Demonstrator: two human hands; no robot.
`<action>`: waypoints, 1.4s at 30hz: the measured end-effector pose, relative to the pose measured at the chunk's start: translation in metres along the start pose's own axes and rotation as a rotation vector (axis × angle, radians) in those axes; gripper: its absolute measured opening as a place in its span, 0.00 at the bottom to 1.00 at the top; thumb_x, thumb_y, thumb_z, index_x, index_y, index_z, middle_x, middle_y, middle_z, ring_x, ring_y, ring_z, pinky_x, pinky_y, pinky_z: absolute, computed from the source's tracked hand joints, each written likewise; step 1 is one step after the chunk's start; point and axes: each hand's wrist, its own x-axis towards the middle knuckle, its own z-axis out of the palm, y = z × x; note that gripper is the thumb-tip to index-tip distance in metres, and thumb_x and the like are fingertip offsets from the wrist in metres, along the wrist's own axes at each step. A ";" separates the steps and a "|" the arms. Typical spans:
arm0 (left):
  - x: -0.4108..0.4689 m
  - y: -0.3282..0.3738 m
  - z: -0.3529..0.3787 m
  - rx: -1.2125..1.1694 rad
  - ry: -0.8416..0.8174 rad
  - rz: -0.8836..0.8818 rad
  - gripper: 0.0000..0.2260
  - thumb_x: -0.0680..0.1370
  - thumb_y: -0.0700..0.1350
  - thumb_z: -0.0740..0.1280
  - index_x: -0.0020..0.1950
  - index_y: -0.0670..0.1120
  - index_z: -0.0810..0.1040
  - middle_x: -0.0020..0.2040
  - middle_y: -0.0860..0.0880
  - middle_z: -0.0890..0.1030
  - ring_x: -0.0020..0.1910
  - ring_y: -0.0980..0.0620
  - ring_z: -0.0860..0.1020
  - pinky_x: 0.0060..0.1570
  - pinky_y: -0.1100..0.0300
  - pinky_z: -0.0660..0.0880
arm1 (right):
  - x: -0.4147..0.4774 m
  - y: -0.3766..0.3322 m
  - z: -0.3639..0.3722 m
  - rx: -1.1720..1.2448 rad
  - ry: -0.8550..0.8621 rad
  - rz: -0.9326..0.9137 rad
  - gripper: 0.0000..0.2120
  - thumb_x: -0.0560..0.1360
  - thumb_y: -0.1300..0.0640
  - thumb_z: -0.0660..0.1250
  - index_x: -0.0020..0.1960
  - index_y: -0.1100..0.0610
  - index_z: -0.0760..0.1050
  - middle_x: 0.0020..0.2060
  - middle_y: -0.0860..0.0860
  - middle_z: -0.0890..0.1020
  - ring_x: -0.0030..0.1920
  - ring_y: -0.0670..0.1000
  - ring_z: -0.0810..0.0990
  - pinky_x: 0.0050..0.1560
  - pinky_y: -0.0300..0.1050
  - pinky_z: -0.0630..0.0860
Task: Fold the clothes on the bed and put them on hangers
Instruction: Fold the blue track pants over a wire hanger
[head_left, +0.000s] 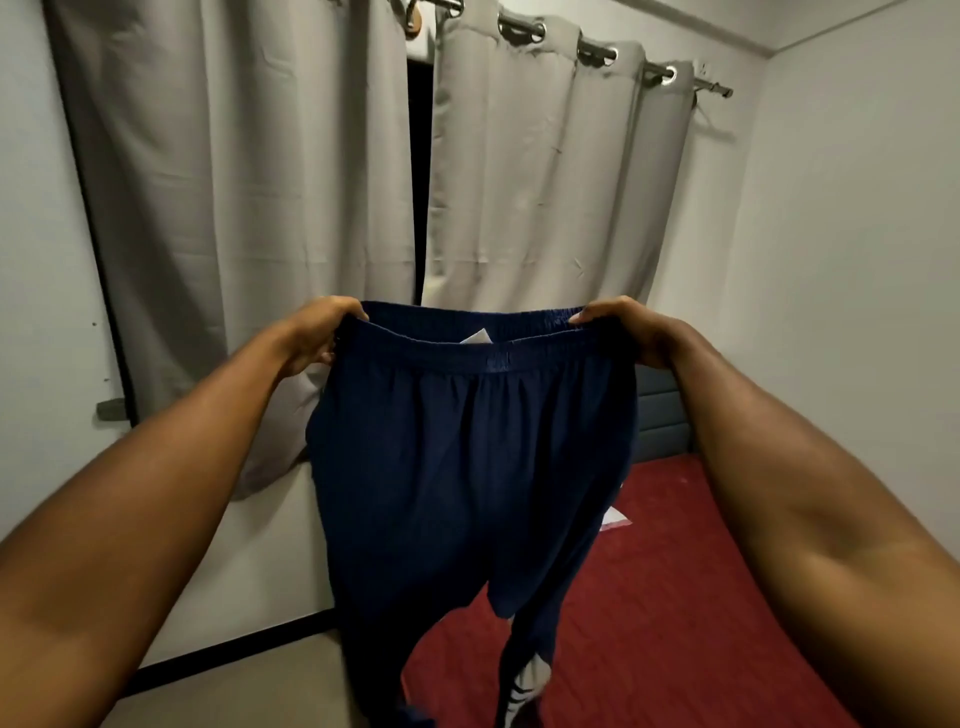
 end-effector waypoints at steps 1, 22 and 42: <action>-0.003 -0.005 0.001 0.010 -0.090 0.023 0.18 0.81 0.57 0.63 0.52 0.42 0.79 0.42 0.44 0.76 0.39 0.45 0.72 0.39 0.56 0.67 | -0.002 0.006 -0.005 -0.002 -0.068 -0.006 0.22 0.70 0.41 0.75 0.57 0.54 0.83 0.49 0.53 0.86 0.46 0.52 0.84 0.51 0.47 0.77; 0.059 -0.278 0.168 0.416 -0.327 -0.283 0.08 0.77 0.49 0.75 0.51 0.46 0.85 0.47 0.46 0.87 0.48 0.46 0.85 0.52 0.46 0.82 | 0.075 0.333 0.061 -0.258 -0.139 0.280 0.12 0.78 0.54 0.74 0.44 0.64 0.83 0.36 0.51 0.82 0.36 0.49 0.79 0.36 0.43 0.75; 0.408 -0.758 0.364 0.639 -0.319 -0.375 0.18 0.79 0.54 0.70 0.43 0.39 0.80 0.43 0.35 0.83 0.44 0.37 0.82 0.40 0.52 0.74 | 0.464 0.722 0.273 -0.282 0.187 0.852 0.16 0.83 0.55 0.65 0.46 0.69 0.76 0.37 0.63 0.84 0.29 0.54 0.83 0.28 0.41 0.79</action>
